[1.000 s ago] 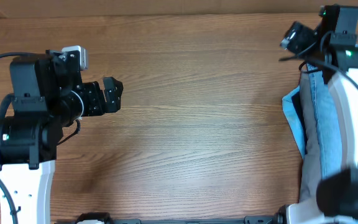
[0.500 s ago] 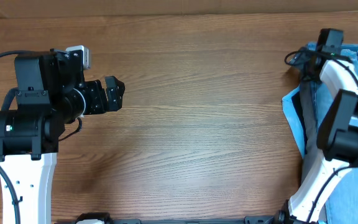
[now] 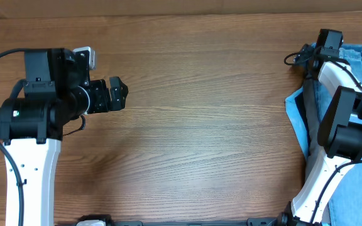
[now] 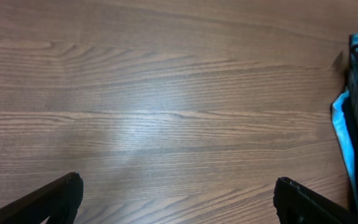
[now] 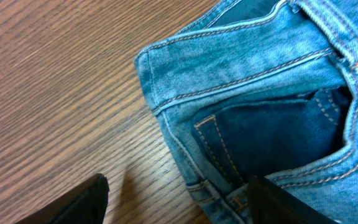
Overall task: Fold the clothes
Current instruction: 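Reach the right gripper to the jeans waistband on the stack and grasp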
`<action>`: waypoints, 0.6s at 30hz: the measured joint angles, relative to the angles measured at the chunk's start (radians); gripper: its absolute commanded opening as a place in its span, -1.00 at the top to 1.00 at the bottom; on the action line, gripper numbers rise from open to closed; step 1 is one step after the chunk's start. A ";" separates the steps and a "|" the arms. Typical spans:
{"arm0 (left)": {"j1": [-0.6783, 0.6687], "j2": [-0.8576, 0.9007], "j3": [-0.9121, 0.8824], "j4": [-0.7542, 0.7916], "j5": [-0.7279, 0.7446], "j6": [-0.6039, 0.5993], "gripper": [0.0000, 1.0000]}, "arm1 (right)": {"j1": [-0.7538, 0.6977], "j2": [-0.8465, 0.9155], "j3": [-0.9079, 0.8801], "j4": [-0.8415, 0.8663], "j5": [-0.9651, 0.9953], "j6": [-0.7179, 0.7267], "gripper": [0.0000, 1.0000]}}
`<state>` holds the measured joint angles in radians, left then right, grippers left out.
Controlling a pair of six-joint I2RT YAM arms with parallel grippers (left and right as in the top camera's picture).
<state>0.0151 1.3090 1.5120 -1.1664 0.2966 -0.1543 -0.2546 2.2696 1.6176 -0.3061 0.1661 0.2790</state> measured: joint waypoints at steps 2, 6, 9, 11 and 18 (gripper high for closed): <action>0.000 0.013 0.000 -0.005 0.000 0.000 -1.00 | 0.000 0.000 0.000 0.000 0.006 -0.004 -0.42; 0.000 0.027 0.000 -0.016 0.001 0.000 -1.00 | 0.000 0.000 0.000 -0.001 0.024 -0.011 -0.39; 0.000 0.030 0.000 -0.016 0.014 0.000 -1.00 | 0.000 0.006 0.000 -0.001 0.055 -0.013 -0.37; 0.000 0.031 0.000 -0.016 0.032 0.000 -1.00 | 0.000 0.015 0.000 -0.002 0.075 -0.015 -0.39; 0.000 0.031 0.000 -0.016 0.110 0.000 -1.00 | 0.000 0.034 0.008 -0.001 0.104 -0.019 0.04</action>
<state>0.0151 1.3396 1.5120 -1.1820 0.4068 -0.1539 -0.2546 2.3039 1.6253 -0.3069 0.2703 0.2604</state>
